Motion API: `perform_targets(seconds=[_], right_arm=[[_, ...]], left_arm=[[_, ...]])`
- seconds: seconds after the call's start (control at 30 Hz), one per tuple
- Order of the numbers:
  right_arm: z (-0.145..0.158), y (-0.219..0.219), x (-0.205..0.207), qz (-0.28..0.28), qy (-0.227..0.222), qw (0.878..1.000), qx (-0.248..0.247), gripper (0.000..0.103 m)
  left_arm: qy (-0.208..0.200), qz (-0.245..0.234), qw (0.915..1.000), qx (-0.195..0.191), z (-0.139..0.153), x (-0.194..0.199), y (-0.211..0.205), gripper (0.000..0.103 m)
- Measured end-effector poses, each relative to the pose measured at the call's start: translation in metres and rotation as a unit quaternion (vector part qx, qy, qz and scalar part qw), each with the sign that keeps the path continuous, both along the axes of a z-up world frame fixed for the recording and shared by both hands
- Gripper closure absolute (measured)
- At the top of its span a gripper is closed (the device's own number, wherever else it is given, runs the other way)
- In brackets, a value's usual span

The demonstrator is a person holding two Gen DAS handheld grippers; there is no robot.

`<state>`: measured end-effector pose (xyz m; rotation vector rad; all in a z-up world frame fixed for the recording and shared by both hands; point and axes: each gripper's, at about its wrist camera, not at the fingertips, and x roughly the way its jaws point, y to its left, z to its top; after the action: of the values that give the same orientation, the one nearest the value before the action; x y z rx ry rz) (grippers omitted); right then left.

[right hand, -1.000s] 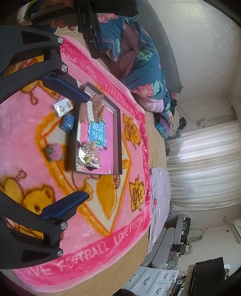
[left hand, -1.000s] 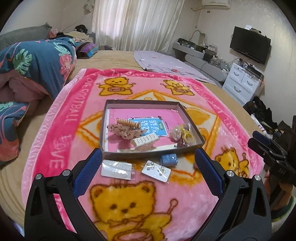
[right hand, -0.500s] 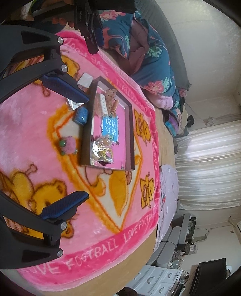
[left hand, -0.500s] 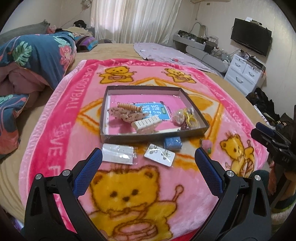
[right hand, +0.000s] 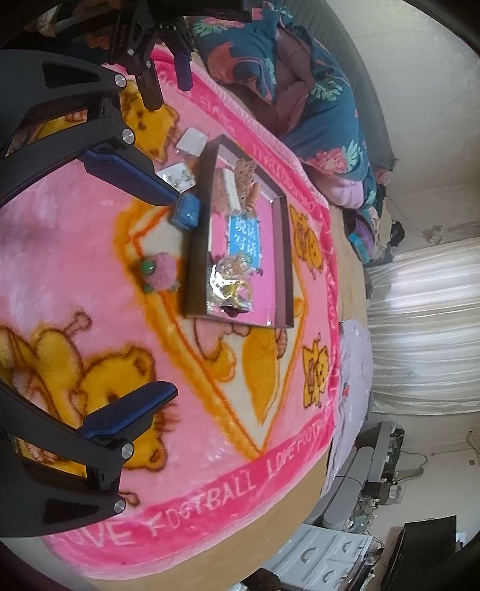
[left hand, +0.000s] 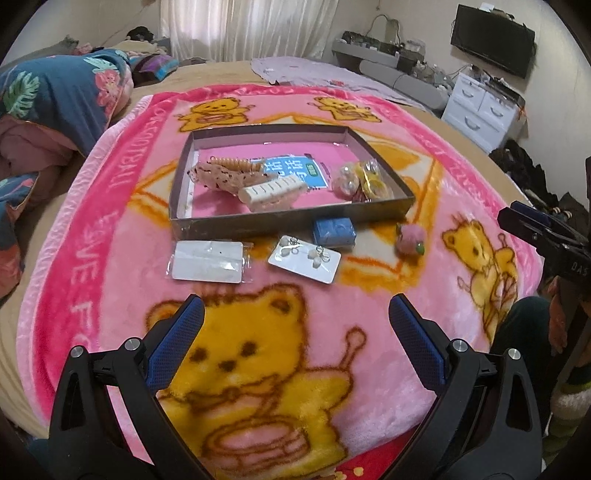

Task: Organize jewelry
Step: 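Withdraw both tools from the box toward the remaining items on the blanket, then grasp the white earring card with the left tool while the right tool grasps the pink pom-pom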

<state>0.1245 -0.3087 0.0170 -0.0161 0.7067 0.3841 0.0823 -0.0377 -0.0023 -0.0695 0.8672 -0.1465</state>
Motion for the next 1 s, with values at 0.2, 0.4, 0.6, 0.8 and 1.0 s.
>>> perform_targets(seconds=[0.2,0.4,0.6,0.8,1.0], right_arm=[[-0.011,-0.001,0.006,-0.002,0.015,1.000,-0.007,0.008],[-0.027,0.005,0.013,0.007,0.032,0.999,-0.018,0.008],[-0.048,0.013,0.032,0.014,0.067,0.997,-0.025,0.008],[-0.059,0.027,0.048,0.030,0.090,0.995,-0.012,0.010],[-0.072,0.038,0.066,0.046,0.133,0.990,0.016,0.028]], left_arm=[[0.011,-0.011,0.9999,0.006,-0.012,0.002,-0.008,0.010],[0.018,-0.014,0.9997,0.012,-0.026,0.009,-0.013,0.010],[0.019,-0.015,0.9995,0.018,-0.040,0.020,-0.016,0.010],[0.024,-0.019,0.9993,0.023,-0.047,0.033,-0.020,0.010],[0.021,-0.023,0.9990,0.031,-0.052,0.040,-0.025,0.010]])
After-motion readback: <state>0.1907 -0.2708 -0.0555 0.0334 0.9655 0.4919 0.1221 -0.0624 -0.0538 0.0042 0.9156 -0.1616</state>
